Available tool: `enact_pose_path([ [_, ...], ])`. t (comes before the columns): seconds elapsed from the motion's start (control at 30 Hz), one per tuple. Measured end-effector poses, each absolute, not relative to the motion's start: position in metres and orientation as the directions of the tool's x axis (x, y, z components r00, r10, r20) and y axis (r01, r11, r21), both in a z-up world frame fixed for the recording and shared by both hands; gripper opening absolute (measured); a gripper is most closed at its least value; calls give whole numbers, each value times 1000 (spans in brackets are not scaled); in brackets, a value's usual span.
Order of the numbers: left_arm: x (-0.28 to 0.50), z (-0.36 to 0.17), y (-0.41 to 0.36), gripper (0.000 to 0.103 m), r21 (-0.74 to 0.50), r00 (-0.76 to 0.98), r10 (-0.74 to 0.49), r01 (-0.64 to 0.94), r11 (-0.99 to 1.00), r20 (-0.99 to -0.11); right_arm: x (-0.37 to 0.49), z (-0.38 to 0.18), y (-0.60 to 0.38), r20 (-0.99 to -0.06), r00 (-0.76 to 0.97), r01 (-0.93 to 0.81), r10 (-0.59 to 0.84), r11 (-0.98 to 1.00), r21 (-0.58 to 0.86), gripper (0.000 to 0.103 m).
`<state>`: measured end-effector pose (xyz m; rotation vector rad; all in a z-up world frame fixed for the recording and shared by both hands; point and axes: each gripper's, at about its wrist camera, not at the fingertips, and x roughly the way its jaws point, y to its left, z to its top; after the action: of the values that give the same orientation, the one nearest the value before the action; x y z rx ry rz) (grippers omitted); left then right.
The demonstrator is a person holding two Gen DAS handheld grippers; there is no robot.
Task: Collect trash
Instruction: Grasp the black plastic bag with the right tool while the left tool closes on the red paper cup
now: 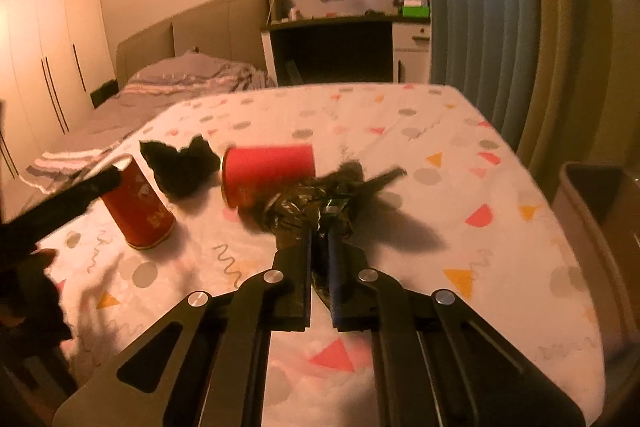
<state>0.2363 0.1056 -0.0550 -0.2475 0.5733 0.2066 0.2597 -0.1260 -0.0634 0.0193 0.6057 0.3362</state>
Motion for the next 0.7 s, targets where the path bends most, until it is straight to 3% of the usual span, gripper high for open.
enact_pose_path([
  [0.07, 242, -59, 106, 87, -162, 809, 130, -267, 950, -574, 254, -58, -133, -538, 781, -300, 316, 946, 120, 8],
  [0.3, 250, -68, 111, 61, -186, 792, 103, -265, 946, -602, 234, -49, -154, -509, 799, -284, 321, 947, 151, 8],
  [0.7, 206, -37, 89, 57, -162, 838, 123, -243, 956, -531, 213, -44, -173, -482, 814, -275, 323, 946, 171, 8],
])
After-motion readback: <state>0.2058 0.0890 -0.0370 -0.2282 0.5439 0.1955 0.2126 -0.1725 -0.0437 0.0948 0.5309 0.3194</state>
